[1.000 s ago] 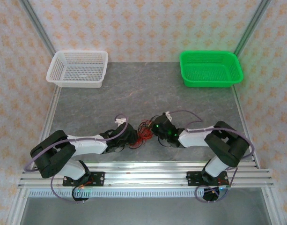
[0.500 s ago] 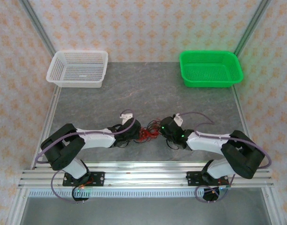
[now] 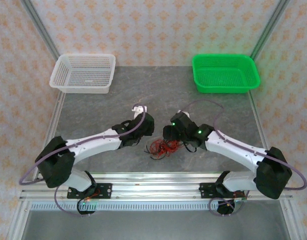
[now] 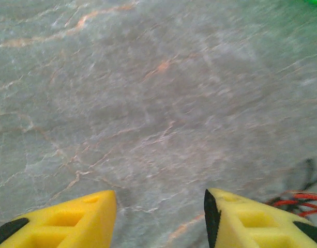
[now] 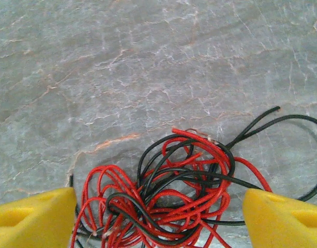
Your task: Untangle the cables
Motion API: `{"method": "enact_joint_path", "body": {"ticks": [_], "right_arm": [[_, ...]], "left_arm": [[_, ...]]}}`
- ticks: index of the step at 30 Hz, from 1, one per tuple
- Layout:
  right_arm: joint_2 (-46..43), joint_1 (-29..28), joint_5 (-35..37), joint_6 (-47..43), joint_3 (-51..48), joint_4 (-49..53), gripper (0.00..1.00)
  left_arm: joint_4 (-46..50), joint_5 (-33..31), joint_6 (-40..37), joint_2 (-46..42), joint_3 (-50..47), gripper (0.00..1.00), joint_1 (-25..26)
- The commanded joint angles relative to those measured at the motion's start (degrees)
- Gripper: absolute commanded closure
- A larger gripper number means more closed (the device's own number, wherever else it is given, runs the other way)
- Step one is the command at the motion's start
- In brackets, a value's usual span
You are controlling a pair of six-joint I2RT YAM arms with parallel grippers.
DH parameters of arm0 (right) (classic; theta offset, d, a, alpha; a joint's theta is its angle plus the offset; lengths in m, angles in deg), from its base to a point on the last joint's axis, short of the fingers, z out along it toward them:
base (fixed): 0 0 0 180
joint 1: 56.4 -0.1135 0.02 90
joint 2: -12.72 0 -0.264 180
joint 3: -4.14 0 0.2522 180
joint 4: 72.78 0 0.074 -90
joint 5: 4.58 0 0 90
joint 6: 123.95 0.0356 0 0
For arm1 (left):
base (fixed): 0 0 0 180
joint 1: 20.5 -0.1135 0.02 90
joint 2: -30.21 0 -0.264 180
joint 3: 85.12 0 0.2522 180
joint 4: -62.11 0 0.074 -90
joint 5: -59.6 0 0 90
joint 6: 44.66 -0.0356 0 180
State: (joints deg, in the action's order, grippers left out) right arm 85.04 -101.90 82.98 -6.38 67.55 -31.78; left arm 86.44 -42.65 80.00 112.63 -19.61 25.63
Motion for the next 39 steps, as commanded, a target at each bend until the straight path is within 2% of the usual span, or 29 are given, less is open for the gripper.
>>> {"method": "enact_joint_path", "body": {"ticks": [1,4,10,18,24,26,29,32,33,36,39], "right_arm": [[1.38,1.66,-1.95,-10.09,3.27,7.68,0.16],[3.97,3.71,-2.77,-15.25,5.08,10.33,0.17],[8.73,5.59,-5.79,-17.18,4.57,9.28,0.18],[16.06,6.25,-15.99,-9.99,-1.78,-3.87,0.19],[17.16,6.21,-22.46,-2.97,-7.77,-14.3,0.25],[17.12,6.21,-23.86,-1.34,-9.57,-17.34,0.35],[17.52,6.22,-25.95,0.61,-11.49,-21.61,0.6],[17.54,6.21,-27.73,2.24,-12.76,-25.81,0.92],[17.0,6.24,-27.6,2.76,-13.05,-27.01,0.99],[13.3,6.23,-24.11,3.8,-12.92,-28.37,1.0],[5.91,6.25,-16.42,4.82,-12.9,-29.27,1.0]], "left_arm": [[7.01,6.49,2.18,-3.43,1.01,0.47,0.22],[7.8,11.54,5.0,-5.76,-1.14,0.46,1.36],[6.27,10.28,10.33,-12.97,-8.74,0.46,3.29],[6.48,7.21,11.44,-17.57,-11.63,0.46,3.31],[5.62,7.24,11.05,-17.2,-12.06,0.46,3.29],[5.27,6.99,10.88,-17.24,-12.28,0.46,3.27],[4.52,6.59,10.79,-17.15,-12.64,0.46,3.27],[4.03,6.21,10.53,-17.24,-12.6,0.45,3.28],[4.02,5.98,10.29,-17.33,-12.32,0.45,3.27],[4.91,5.49,9.43,-17.03,-10.1,0.45,3.27],[5.86,6.28,8.7,-16.59,-6.98,0.46,3.29]]}}
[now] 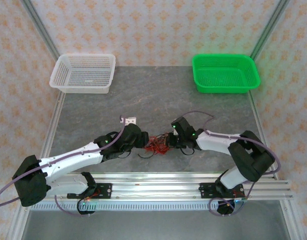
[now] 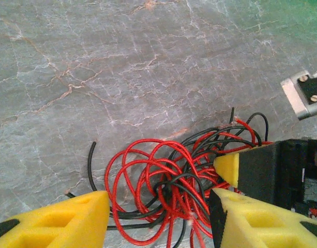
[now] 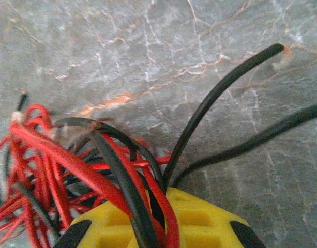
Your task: Untangle the cables
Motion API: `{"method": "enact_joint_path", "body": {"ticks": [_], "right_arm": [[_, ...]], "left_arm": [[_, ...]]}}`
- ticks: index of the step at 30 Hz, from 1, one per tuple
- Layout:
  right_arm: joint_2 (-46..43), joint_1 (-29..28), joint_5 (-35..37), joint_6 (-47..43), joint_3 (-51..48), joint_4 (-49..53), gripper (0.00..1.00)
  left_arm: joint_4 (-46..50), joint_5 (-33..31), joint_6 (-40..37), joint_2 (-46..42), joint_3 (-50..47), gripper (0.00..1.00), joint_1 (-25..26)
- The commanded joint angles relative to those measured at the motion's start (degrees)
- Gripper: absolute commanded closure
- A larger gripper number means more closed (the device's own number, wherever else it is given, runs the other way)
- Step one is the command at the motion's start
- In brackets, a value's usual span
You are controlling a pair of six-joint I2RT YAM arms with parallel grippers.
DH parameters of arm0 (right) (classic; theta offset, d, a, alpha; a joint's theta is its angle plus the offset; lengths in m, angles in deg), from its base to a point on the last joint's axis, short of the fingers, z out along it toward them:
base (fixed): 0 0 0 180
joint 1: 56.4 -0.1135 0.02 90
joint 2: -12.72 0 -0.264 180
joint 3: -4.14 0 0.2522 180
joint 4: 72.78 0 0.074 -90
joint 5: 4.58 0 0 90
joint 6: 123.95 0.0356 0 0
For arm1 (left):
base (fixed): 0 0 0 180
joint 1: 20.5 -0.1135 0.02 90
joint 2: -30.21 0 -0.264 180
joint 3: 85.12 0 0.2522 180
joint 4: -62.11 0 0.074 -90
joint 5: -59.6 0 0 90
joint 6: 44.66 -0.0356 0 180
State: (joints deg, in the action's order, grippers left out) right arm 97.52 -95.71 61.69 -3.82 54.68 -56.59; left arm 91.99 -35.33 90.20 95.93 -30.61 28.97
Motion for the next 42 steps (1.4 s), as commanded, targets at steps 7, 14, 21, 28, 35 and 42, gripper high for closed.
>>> {"method": "enact_joint_path", "body": {"ticks": [7,14,21,28,35,42], "right_arm": [[-27.83,-0.3,22.18,4.29,-9.7,-18.88,1.0],[-33.2,-1.5,28.09,1.49,-15.25,-27.4,1.0],[-32.94,-2.86,31.92,-0.57,-14.64,-28.35,1.0],[-33.32,-3.81,31.75,-0.41,-14.1,-28.45,1.0],[-36.17,-4.15,30.4,0.72,-13.75,-27.88,1.0],[-38.34,-4.19,27.61,1.76,-13.13,-26.88,1.0]], "left_arm": [[-2.12,3.81,-0.92,1.0,10.8,0.46,0.94],[-7.38,5.13,-1.81,4.81,16.3,0.46,4.61],[-4.87,0.01,-2.77,8.66,22.07,0.47,7.63],[-2.64,-4.78,-3.08,13.1,24.06,0.47,7.65],[-0.52,-8.45,-4.69,18.11,26.83,0.47,7.4],[-4.35,-8.51,-4.91,20.13,25.13,0.51,5.01]]}}
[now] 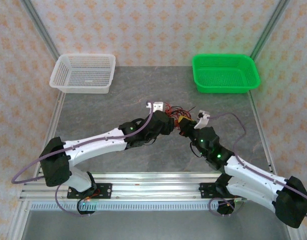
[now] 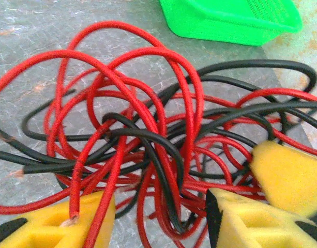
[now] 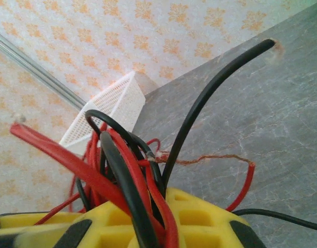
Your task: Untangle the cables
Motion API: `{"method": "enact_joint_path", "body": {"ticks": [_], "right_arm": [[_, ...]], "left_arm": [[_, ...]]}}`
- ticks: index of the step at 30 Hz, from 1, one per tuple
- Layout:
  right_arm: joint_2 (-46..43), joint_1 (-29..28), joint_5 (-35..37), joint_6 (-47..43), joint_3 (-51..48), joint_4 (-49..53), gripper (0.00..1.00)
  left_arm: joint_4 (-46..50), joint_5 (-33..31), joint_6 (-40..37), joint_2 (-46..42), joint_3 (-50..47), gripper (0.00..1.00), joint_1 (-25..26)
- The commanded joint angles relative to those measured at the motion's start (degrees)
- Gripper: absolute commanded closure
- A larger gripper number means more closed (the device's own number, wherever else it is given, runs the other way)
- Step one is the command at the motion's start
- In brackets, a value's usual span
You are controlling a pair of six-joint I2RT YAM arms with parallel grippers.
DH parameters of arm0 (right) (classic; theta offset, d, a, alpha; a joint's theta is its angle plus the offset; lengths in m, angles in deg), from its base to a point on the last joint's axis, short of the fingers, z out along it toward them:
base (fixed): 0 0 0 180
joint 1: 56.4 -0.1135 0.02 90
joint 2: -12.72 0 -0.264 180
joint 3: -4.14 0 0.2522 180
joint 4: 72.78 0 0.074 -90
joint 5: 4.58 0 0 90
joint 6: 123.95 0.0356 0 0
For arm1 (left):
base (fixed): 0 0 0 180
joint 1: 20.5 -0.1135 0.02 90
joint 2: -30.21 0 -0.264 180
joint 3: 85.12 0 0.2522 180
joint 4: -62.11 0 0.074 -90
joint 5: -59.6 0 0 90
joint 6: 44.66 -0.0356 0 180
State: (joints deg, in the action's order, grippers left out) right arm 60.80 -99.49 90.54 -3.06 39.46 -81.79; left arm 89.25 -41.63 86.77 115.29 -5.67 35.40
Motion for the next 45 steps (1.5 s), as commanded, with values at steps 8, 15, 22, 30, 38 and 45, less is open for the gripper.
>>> {"method": "enact_joint_path", "body": {"ticks": [8,15,22,30,38,45], "right_arm": [[-2.61,-0.5,-4.28,2.49,2.17,-1.84,1.0],[-4.2,-0.54,-4.26,3.89,2.7,-2.1,1.0],[-5.14,-0.56,-1.35,6.88,1.76,-1.69,1.0],[-2.02,-0.59,4.28,17.3,-2.67,-1.58,1.0],[11.21,-1.42,5.4,28.42,-5.92,-2.55,1.0],[19.17,-1.69,4.37,26.23,-1.87,4.85,0.99]], "left_arm": [[-6.37,-0.04,-3.46,2.57,-0.3,0.56,-4.37],[-10.62,3.39,-3.66,4.12,-2.71,0.7,-6.27],[-13.55,2.69,-1.74,2.29,-9.52,1.0,-9.43],[-18.88,0.15,2.0,-3.24,-20.75,1.0,-14.18],[-27.62,-2.08,3.44,-5.04,-32.33,1.0,-16.68],[-29.9,-2.48,2.11,-3.42,-36.79,1.0,-17.49]]}}
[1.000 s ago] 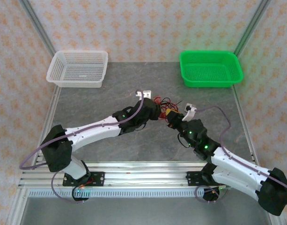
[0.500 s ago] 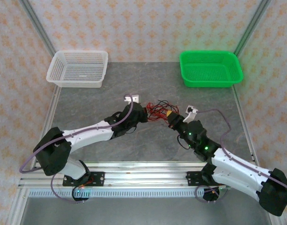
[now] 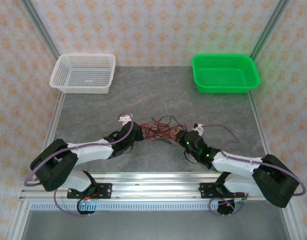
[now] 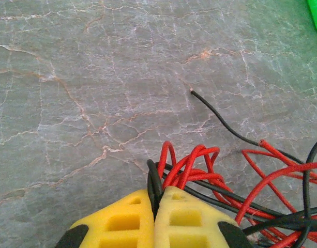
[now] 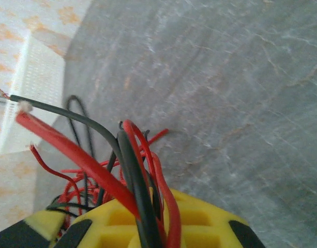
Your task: Untangle the cables
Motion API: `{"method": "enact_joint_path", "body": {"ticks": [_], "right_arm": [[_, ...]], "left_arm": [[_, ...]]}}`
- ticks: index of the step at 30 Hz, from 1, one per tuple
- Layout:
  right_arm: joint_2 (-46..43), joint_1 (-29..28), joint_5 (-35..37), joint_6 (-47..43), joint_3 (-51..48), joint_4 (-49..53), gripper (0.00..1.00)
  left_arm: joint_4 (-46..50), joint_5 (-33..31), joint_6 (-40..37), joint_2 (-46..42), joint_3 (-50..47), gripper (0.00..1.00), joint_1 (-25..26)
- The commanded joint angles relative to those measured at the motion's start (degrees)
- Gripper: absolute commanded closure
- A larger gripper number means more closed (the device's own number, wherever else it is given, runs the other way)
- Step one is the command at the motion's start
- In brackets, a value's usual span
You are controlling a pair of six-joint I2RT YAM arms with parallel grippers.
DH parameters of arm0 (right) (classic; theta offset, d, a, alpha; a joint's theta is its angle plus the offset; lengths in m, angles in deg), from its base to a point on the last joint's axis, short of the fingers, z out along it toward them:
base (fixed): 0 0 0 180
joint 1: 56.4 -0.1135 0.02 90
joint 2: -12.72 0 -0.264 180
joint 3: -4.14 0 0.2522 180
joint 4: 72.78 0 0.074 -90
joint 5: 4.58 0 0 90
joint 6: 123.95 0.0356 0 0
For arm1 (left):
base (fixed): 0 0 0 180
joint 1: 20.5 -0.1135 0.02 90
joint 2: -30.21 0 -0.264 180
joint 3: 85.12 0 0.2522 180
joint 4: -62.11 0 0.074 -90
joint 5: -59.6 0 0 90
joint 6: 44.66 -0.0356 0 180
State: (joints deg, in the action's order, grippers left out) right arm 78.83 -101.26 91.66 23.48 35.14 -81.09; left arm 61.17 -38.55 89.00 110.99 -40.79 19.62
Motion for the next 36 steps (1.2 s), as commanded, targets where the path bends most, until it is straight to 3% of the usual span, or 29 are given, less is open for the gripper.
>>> {"method": "enact_joint_path", "body": {"ticks": [1,13,15,20,23,30,36], "right_arm": [[1.22,0.1,3.4,-1.39,3.52,6.24,0.97],[1.83,6.54,2.32,-14.61,10.63,27.67,0.73],[1.81,6.54,1.58,-17.26,13.22,32.24,0.66],[1.84,6.46,-3.93,-22.1,21.11,42.2,0.47],[1.81,5.9,-8.33,-23.15,25.32,44.69,0.41],[12.74,0.39,-11.34,-23.4,36.59,45.55,0.34],[25.59,-1.37,-12.47,-23.33,41.1,40.95,0.34]], "left_arm": [[-1.82,-5.48,-0.39,0.96,-2.06,1.0,-1.82],[-0.73,-4.26,-0.36,-2.46,-7.89,0.99,-2.94],[-1.66,-2.89,0.25,-2.82,-9.16,0.88,-3.02],[2.23,-0.38,0.75,-7.36,-9.53,0.47,-2.85],[9.54,-0.43,-0.55,-13.67,-6.69,0.33,-2.77],[26.68,-4.61,-4.46,-23.73,4.82,0.25,-2.76],[25.6,-3.25,-7.14,-15.84,9.86,0.27,-2.94]]}}
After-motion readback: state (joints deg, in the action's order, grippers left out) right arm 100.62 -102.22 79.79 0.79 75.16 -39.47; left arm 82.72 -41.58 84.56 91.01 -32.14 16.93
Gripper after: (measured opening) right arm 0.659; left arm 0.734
